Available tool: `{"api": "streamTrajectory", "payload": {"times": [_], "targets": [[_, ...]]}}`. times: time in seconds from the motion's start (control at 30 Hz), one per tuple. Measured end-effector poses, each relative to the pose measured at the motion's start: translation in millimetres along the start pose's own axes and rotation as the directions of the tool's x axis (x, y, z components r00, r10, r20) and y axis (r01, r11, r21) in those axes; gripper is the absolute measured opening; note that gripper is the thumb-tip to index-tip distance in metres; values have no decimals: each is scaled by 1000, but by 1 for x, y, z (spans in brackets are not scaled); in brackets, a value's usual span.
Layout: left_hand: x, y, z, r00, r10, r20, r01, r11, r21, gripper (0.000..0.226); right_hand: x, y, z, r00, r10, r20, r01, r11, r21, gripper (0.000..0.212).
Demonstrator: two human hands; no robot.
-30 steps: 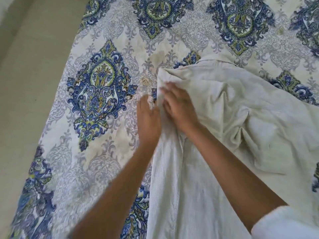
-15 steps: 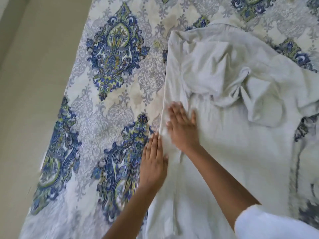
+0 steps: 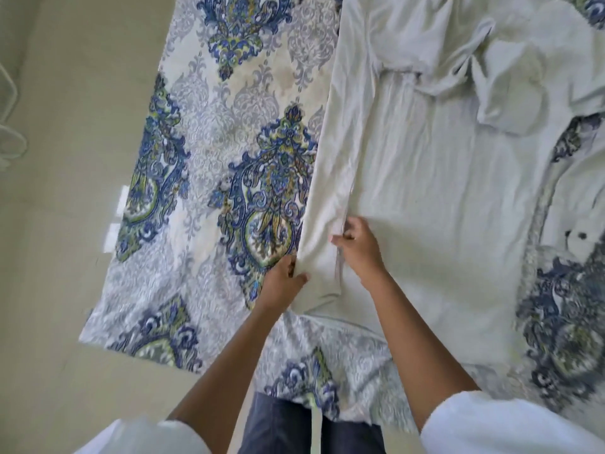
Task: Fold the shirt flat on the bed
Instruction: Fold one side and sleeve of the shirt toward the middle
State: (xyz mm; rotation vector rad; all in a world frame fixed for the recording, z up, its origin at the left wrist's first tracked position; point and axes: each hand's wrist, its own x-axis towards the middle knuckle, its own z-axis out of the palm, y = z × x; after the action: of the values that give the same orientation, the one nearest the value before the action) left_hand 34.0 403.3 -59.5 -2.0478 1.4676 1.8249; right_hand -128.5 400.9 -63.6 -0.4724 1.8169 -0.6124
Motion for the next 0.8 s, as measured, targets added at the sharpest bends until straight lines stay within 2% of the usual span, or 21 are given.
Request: {"api": "streamTrajectory", "payload": {"times": [0.07,0.1,0.17,0.27,0.33,0.4,0.47,0.5,0.53,0.6,0.63,0.67,0.73,0.8], "targets": [[-12,-9,-1,995,-56,79,57,998,-18,27,-15,11,3,990,65,127,-56,996,-72,21],[-17,-13,-2,992,-60,109,60,998,3,24,-21,16,6,988,89,123,-74,990,-123,17],[-24,-21,-1,991,-46,125,43,999,28,18,-31,27,9,989,144,18,-139,977,-164,16],[-26,-29,6,995,-75,65,73,997,35,14,-48,39,11,978,196,-76,-208,954,-214,8],[-32,-25,13,997,-82,6,80,985,155,17,-54,44,12,970,219,-107,-243,914,-324,20],[-42,-18,21,993,-26,-111,64,932,356,27,-60,42,12,970,201,-138,-240,885,-400,21],[-49,-10,31,964,144,-223,18,803,595,48,-62,33,10,971,94,-218,-179,894,-410,7],[-49,-8,36,945,242,-221,-30,735,677,59,-61,28,9,956,-27,-292,-102,902,-419,13],[-46,-2,39,918,354,-178,-111,660,743,64,-57,24,8,922,-181,-343,10,895,-446,17],[-26,7,43,810,585,-38,-300,470,830,63,-42,13,7,800,-484,-354,278,823,-496,24],[-11,9,43,770,637,35,-357,385,851,62,-32,7,7,754,-577,-315,373,770,-518,30],[2,9,42,759,644,102,-394,329,858,62,-20,3,7,726,-641,-251,441,712,-546,34],[24,5,37,775,599,200,-430,269,862,60,6,-2,8,698,-713,-61,508,553,-660,44],[35,-4,34,755,605,252,-448,196,872,60,30,-5,6,748,-646,153,498,393,-773,59]]}}
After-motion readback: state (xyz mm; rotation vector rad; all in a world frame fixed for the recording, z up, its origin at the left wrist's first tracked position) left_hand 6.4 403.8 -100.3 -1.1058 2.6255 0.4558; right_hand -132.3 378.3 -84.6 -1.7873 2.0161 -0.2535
